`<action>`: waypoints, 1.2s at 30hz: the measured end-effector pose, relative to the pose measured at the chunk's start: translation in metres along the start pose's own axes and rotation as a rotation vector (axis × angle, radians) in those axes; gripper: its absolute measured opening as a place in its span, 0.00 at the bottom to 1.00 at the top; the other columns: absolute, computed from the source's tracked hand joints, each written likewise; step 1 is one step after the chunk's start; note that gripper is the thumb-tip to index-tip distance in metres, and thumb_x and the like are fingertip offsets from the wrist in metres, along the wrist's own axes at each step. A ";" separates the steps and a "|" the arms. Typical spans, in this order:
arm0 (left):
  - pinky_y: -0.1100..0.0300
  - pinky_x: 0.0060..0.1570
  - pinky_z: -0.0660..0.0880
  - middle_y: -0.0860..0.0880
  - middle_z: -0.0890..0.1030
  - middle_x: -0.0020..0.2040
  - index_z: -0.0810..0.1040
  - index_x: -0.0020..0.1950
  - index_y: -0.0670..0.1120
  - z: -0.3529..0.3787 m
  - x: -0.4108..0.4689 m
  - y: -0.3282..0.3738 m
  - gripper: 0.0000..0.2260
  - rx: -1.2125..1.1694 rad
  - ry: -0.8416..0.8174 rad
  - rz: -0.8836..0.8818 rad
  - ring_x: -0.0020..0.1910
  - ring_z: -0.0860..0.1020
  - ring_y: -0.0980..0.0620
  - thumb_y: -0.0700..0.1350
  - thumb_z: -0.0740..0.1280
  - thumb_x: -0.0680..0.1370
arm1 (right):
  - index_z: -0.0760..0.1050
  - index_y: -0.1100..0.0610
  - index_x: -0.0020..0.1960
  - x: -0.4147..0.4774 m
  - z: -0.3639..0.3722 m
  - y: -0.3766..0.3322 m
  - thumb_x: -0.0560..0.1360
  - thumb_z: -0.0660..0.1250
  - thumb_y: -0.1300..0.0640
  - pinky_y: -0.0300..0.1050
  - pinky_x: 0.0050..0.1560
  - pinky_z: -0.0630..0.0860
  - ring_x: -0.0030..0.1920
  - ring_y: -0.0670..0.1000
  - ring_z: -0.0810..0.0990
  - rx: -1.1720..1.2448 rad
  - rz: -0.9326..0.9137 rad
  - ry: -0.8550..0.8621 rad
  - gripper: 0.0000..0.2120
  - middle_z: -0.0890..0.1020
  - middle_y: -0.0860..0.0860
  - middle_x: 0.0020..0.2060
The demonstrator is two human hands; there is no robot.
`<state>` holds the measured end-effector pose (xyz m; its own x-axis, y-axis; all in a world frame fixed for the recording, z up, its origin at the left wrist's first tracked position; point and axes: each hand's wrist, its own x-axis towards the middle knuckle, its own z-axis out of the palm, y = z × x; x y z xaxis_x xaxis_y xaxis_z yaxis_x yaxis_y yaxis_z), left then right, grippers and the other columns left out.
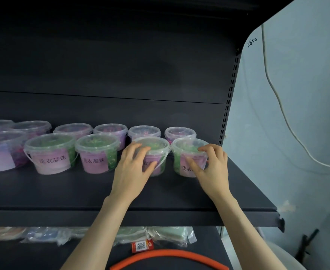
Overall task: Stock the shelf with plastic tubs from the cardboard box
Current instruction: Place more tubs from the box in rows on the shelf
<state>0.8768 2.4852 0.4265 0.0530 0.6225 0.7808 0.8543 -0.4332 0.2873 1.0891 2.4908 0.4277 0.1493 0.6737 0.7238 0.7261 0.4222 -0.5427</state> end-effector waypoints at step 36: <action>0.53 0.35 0.76 0.40 0.73 0.53 0.79 0.54 0.42 -0.002 0.000 0.000 0.14 0.064 0.057 -0.021 0.52 0.72 0.40 0.46 0.72 0.72 | 0.75 0.58 0.58 -0.003 0.002 -0.007 0.74 0.69 0.50 0.45 0.45 0.71 0.61 0.56 0.68 -0.177 -0.077 -0.023 0.16 0.73 0.53 0.61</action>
<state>0.8762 2.4841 0.4279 0.0066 0.5918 0.8060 0.8861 -0.3771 0.2696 1.0820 2.4873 0.4281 0.0748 0.6580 0.7493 0.8418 0.3612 -0.4012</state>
